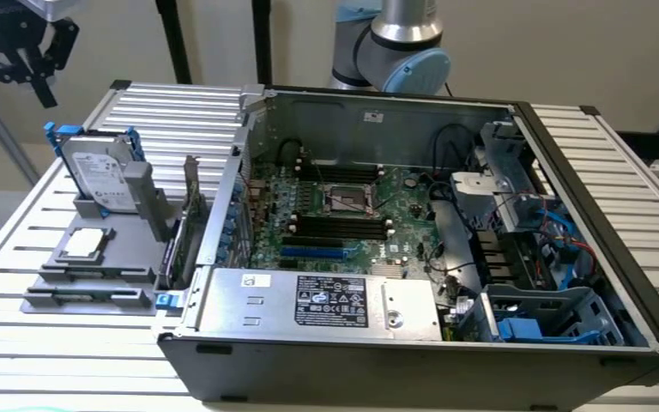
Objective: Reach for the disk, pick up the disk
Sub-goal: 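Pick up the disk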
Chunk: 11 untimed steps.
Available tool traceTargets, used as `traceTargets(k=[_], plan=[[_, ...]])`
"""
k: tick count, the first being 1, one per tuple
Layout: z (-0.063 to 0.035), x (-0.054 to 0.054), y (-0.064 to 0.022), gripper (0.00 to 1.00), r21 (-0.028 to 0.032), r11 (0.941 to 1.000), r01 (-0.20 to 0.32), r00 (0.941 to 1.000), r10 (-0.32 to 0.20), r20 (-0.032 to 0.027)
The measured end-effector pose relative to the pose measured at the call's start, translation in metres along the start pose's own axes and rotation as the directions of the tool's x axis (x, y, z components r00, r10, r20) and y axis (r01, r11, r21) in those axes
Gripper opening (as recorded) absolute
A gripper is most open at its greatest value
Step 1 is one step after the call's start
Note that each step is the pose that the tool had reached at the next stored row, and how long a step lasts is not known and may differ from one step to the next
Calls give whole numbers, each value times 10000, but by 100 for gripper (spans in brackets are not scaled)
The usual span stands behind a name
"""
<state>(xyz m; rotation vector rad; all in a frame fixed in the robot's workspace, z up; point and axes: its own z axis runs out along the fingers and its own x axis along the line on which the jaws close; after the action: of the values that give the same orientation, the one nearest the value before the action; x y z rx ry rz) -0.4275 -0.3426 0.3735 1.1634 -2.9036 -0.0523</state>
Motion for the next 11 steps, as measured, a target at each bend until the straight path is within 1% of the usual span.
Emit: traceTargets(k=[3,5,8,11], plan=[[0,0,0,11,4,9985,545,9985,-545,-15],[0,0,0,11,5,9958,914,9958,-914,-27],[0,0,0,11,6,9894,1450,9894,-1450,-42],[0,0,0,11,8,9798,1998,9798,-1998,-59]])
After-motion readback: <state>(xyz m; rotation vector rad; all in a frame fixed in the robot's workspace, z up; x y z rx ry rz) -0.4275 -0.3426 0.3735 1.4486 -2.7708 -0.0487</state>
